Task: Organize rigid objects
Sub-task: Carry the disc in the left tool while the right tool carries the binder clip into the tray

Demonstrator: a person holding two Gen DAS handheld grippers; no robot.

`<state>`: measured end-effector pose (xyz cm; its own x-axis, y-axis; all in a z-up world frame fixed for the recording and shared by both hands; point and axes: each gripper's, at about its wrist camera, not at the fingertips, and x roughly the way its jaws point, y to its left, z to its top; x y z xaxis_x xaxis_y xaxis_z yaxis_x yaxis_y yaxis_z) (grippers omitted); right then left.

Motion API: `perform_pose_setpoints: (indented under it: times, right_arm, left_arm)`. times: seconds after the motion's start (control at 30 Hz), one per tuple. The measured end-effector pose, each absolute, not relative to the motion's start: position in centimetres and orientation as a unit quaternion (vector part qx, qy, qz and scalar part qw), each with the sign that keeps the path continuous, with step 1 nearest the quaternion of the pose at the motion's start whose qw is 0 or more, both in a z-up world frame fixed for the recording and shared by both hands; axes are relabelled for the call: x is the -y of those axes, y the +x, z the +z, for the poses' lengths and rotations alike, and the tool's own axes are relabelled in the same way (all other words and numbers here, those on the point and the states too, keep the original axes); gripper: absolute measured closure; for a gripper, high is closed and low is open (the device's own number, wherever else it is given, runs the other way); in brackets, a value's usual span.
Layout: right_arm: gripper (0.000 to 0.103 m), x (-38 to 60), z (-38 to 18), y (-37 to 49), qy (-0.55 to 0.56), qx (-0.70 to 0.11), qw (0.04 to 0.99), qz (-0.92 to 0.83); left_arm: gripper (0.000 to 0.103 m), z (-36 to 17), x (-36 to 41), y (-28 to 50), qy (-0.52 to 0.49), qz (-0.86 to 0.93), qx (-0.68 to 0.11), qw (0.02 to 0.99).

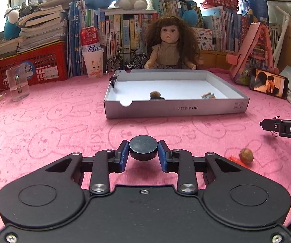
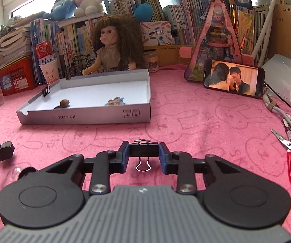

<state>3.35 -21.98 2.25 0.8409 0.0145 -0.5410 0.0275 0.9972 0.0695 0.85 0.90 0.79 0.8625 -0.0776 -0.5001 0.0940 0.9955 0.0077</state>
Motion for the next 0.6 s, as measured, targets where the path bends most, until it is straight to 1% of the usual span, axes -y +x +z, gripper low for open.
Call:
perform_pose_setpoints:
  times: [0.37, 0.6]
  right_arm:
    - [0.067, 21.7, 3.8, 5.6, 0.055, -0.266, 0.962, 0.009]
    - [0.067, 21.4, 4.6, 8.5, 0.083, -0.266, 0.960, 0.021]
  left_arm:
    - [0.074, 3.5, -0.3, 4.2, 0.001, -0.057, -0.240, 0.969]
    - [0.074, 4.5, -0.1, 7.8, -0.015, -0.064, -0.246, 0.967]
